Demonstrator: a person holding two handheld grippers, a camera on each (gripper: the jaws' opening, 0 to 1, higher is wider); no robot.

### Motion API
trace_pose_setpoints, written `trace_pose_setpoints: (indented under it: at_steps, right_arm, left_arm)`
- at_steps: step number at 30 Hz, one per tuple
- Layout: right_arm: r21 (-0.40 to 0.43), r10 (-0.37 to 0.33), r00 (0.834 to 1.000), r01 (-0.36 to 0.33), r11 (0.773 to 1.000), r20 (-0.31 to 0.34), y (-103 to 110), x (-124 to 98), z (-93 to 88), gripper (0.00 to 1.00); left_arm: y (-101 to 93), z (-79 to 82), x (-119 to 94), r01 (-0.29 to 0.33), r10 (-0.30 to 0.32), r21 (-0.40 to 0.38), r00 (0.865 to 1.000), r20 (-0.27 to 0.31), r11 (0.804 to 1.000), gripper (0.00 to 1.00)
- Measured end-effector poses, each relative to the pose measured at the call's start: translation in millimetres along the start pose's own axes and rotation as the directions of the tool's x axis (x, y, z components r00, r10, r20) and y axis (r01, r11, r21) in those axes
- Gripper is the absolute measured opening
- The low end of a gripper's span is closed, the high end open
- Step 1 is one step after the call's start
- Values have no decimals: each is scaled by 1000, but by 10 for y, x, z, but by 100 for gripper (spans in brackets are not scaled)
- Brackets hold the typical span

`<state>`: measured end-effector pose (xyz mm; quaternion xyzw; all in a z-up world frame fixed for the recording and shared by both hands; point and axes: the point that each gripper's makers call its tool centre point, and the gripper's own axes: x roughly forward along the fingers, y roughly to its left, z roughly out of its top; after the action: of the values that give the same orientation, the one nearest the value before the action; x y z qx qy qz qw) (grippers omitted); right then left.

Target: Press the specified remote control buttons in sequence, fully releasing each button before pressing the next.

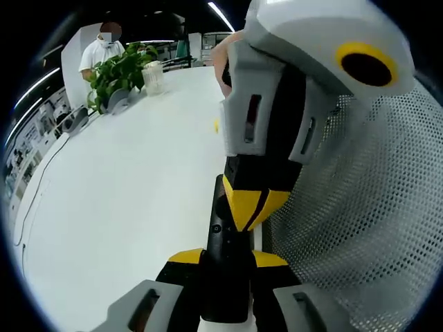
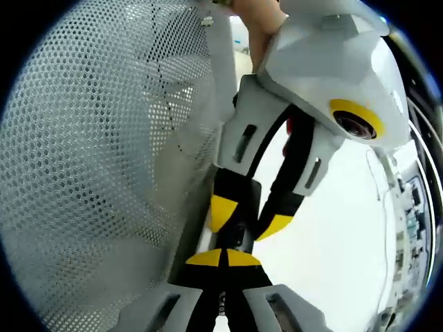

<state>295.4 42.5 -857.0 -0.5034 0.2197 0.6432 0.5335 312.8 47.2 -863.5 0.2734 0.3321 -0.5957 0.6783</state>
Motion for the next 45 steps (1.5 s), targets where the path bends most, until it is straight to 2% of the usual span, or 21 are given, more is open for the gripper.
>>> trace_pose_setpoints:
  at_steps: [21, 26, 29, 34, 45]
  right_arm:
    - [-105, -32, 999, 28, 994, -36, 5, 17, -5, 0]
    - [-57, -27, 1000, 27, 998, -9, -9, 10, -6, 0]
    - [-62, -30, 1000, 29, 998, -10, -3, 12, 0, 0]
    - [2, -25, 1000, 25, 1000, 15, -14, 3, 0, 0]
    - [-44, -20, 1000, 20, 999, 9, 13, -6, -7, 0]
  left_arm:
    - [1, -3, 0, -1, 1, 6, 1000, -4, 1000, 25]
    - [1, -1, -1, -1, 1, 8, 1000, -3, 1000, 25]
    - [1, -2, 0, -1, 1, 9, 1000, -4, 1000, 25]
    - [-1, 0, -3, 2, -2, 10, 1000, -4, 1000, 25]
    - [2, -2, -6, 9, -9, 2, 1000, 6, 1000, 25]
